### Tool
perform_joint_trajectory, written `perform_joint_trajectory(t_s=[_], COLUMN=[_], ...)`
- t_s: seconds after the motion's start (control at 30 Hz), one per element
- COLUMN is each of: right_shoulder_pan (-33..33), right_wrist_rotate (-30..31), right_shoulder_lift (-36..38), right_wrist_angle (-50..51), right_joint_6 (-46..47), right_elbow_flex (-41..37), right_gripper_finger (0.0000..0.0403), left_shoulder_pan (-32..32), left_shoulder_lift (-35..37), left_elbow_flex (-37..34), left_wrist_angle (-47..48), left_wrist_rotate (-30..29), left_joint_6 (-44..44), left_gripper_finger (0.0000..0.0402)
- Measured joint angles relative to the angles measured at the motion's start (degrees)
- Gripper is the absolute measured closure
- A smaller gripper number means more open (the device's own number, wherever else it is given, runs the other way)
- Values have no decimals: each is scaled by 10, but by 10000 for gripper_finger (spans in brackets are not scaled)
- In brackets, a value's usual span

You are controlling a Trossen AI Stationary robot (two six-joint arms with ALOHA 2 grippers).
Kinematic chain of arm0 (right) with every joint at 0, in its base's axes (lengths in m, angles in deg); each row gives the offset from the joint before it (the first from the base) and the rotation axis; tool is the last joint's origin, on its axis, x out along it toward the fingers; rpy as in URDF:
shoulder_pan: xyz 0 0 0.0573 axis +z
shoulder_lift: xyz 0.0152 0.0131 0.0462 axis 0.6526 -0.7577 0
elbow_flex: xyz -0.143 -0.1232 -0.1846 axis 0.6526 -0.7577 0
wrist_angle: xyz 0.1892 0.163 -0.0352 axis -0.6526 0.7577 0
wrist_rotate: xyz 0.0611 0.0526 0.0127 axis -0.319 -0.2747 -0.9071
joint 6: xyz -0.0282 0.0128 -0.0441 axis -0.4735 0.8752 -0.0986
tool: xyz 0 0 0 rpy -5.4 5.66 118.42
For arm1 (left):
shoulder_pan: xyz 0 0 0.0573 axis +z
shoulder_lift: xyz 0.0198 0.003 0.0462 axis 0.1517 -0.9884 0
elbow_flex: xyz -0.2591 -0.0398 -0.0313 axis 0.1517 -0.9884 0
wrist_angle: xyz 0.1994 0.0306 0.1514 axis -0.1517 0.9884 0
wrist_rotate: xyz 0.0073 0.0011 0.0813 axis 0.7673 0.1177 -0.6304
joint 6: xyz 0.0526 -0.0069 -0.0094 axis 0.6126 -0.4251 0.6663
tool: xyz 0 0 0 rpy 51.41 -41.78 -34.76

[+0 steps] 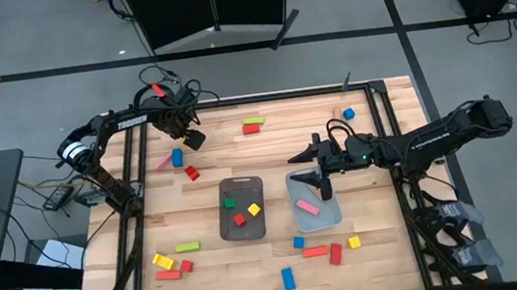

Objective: Sort blocks by size
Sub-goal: Put the top large yellow block into the gray bin

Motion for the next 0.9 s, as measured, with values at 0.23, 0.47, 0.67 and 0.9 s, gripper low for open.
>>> perform_joint_trajectory(t_s=[0.23,0.47,0.67,0.9], right_shoulder_pan=[0,0,-1,-1], right_wrist_rotate=[0,0,1,2], right_shoulder_lift=[0,0,0,0], right_wrist_angle=[0,0,0,0], right_joint_6=[0,7,7,9], right_elbow_flex=[0,0,0,0], right_gripper_finger=[149,149,149,149], left_shoulder_pan=[3,3,3,4], left_shoulder_lift=[0,0,0,0], left_elbow_flex=[-16,-16,-16,-16], left_wrist_angle=[-30,-49,-47,-53], left_wrist_rotate=[2,15,10,7], left_joint_6=[0,4,4,4], left_gripper_finger=[149,149,158,220])
